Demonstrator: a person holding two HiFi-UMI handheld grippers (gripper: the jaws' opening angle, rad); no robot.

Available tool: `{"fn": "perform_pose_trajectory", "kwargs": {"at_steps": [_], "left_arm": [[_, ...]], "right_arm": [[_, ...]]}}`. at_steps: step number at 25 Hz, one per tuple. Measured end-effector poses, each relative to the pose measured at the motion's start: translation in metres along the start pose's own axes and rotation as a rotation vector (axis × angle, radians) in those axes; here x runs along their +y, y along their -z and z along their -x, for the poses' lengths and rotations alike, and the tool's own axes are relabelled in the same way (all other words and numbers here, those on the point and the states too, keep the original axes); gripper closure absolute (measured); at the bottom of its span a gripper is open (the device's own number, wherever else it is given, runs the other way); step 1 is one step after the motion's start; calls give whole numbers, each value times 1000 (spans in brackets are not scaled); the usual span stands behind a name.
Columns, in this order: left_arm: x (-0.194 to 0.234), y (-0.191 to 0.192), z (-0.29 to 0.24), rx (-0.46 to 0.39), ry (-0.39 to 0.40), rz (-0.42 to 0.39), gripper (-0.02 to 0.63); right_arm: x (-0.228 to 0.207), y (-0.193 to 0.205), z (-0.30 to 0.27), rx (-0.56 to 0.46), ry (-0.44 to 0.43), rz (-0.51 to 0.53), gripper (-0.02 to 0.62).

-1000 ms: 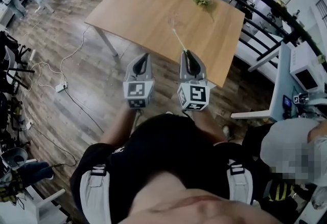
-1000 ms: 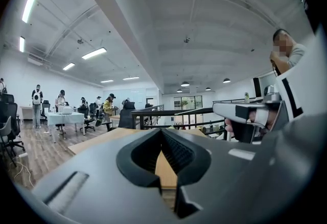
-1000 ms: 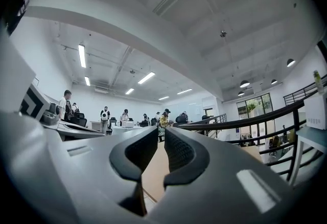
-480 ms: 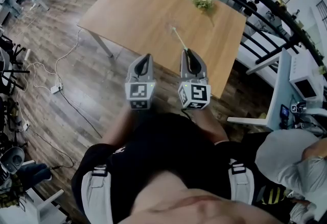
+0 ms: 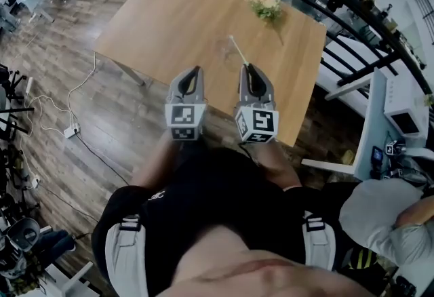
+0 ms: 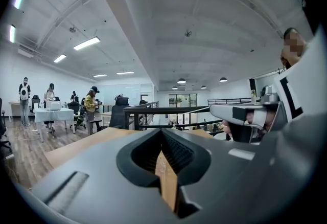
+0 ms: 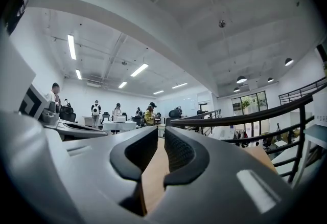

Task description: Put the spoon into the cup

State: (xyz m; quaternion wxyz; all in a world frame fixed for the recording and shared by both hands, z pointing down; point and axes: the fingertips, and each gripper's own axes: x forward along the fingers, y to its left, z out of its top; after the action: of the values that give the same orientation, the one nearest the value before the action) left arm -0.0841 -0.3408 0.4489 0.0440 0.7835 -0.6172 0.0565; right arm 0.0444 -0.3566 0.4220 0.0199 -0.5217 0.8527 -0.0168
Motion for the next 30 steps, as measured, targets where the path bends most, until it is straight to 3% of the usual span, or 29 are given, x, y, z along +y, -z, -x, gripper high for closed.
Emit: {"fn": "perform_pose_trajectory", "kwargs": {"at_steps": [14, 20, 30], "left_arm": [[54, -10, -107, 28, 127, -11, 594], [65, -6, -141, 37, 186, -12, 594], [80, 12, -168, 75, 242, -5, 594]], "right_arm": [[-23, 26, -101, 85, 133, 1, 554], [-34, 61, -129, 190, 187, -4, 554], [-37, 117, -158, 359, 198, -62, 554]]}}
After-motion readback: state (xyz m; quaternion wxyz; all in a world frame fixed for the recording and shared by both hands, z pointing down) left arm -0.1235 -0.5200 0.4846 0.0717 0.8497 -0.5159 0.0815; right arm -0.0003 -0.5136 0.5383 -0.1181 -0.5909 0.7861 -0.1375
